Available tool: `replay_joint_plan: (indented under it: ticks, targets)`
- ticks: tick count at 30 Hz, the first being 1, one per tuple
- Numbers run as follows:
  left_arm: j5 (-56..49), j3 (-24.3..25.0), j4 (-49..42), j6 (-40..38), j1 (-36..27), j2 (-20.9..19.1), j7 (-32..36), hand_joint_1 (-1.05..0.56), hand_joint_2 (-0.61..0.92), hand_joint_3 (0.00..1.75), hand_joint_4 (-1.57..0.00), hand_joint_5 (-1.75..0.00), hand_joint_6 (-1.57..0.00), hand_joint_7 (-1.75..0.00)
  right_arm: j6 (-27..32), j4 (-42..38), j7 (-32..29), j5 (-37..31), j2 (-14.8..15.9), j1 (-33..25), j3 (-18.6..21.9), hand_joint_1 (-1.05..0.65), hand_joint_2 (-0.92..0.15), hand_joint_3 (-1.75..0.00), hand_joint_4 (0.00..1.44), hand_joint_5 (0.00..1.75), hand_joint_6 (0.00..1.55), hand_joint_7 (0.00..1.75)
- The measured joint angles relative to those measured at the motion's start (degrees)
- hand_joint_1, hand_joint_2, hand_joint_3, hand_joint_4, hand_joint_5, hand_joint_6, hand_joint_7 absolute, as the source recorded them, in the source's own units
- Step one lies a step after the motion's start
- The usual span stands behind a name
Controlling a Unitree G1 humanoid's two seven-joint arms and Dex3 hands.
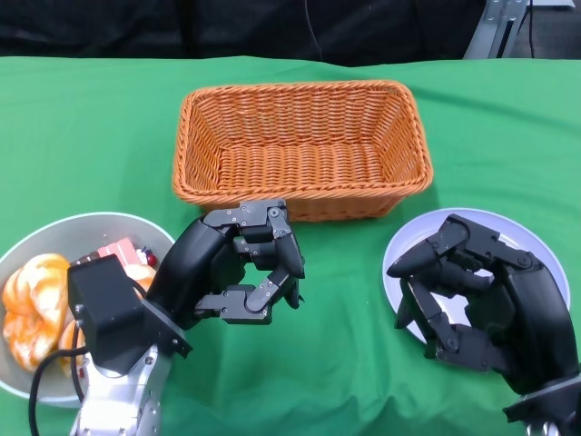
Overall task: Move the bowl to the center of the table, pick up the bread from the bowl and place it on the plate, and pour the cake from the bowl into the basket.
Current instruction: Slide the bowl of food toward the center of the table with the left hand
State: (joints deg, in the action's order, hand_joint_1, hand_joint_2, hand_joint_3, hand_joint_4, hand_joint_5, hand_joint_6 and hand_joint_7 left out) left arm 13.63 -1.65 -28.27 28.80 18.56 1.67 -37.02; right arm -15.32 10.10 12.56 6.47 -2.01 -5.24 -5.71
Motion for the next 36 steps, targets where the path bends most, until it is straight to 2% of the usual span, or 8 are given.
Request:
replay_joint_plan:
  ticks: [10, 31, 34, 36]
  targets:
    - [0.1, 0.0, 0.0, 0.0, 0.0, 0.0, 0.0, -0.12, 0.60, 0.99, -0.83, -1.58, -0.81, -1.39, 0.0, -0.2, 0.1, 0.2, 0.0, 0.0, 0.0, -0.16, -0.57, -0.97, 0.83, 1.53, 0.74, 1.14]
    - [-0.4, 0.0, -0.5, 0.5, 0.1, 0.0, 0.2, -0.12, 0.57, 1.05, -0.83, -1.58, -0.80, -1.40, 0.0, -0.3, 0.2, 0.2, 0.0, 0.0, 0.0, -0.14, -0.57, -0.97, 0.84, 1.50, 0.75, 1.12]
    - [-0.5, 0.1, -0.2, 0.7, 0.1, 0.0, 0.6, -0.10, 0.56, 1.07, -0.79, -1.58, -0.78, -1.37, -0.1, -0.6, 0.2, 0.2, 0.0, 0.0, 0.0, -0.15, -0.57, -0.97, 0.84, 1.51, 0.75, 1.12]
    - [-1.4, 0.3, 1.2, 1.7, 0.1, -0.1, 2.3, -0.09, 0.59, 1.01, -0.80, -1.51, -0.81, -1.24, -0.1, -0.7, 0.2, 0.2, 0.0, 0.0, 0.0, -0.14, -0.57, -0.98, 0.84, 1.51, 0.75, 1.13]
